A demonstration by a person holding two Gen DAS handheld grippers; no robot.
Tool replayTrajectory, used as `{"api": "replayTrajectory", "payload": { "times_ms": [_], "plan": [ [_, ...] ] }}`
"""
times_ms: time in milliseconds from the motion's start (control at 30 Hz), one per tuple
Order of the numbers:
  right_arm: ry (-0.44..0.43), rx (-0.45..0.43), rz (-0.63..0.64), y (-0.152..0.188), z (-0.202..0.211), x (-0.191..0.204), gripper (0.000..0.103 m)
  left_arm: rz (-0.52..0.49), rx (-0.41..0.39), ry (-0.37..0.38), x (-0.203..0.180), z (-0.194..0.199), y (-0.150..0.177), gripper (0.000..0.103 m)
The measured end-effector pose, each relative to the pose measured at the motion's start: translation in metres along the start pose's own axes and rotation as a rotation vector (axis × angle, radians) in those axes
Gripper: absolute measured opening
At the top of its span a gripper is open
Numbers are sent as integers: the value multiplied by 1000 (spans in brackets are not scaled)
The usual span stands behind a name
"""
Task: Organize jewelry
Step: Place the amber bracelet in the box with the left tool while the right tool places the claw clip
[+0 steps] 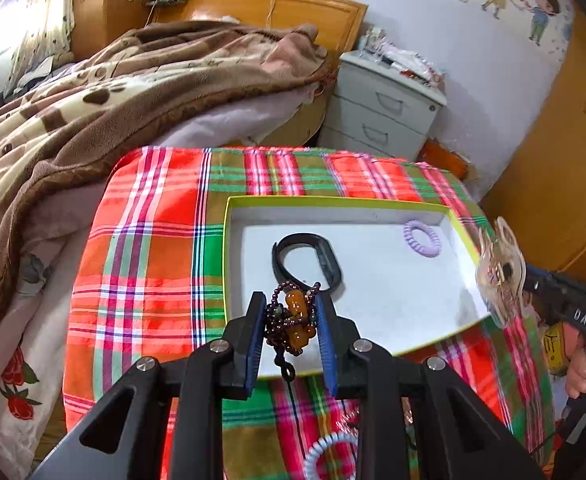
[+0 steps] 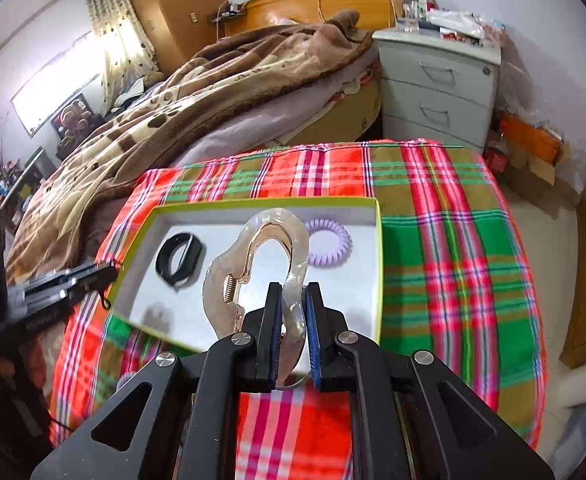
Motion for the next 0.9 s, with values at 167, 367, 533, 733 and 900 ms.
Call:
{"api": "replayTrajectory", "payload": {
  "times_ms": [167,367,533,733,900],
  "plan": [
    [29,30,-44,-14,-26,-12,12,10,36,4,1,-21,1,26],
    [113,60,-45,-22,-45,-26,12,8,71,-18,3,-40,4,26],
    [149,66,-34,-29,-54,-29,12,-1,88,-31,2,-51,5,26],
    [173,73,-27,-31,-62,-29,12,0,84,-29,0,-56,-1,27],
    [193,79,-16,-31,-65,-31,12,11,80,-36,1,-61,-9,27]
  ]
}}
Point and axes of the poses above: each gripper's, at about its wrist camera, not at the fingertips, and z roughly against the way its jaws point, x to its left, y to its underside, the point moved 1 cm from there along -z, roughly the way its jaws point, and after that the axes turned 2 degrees about -x, right-handed, at the moved point
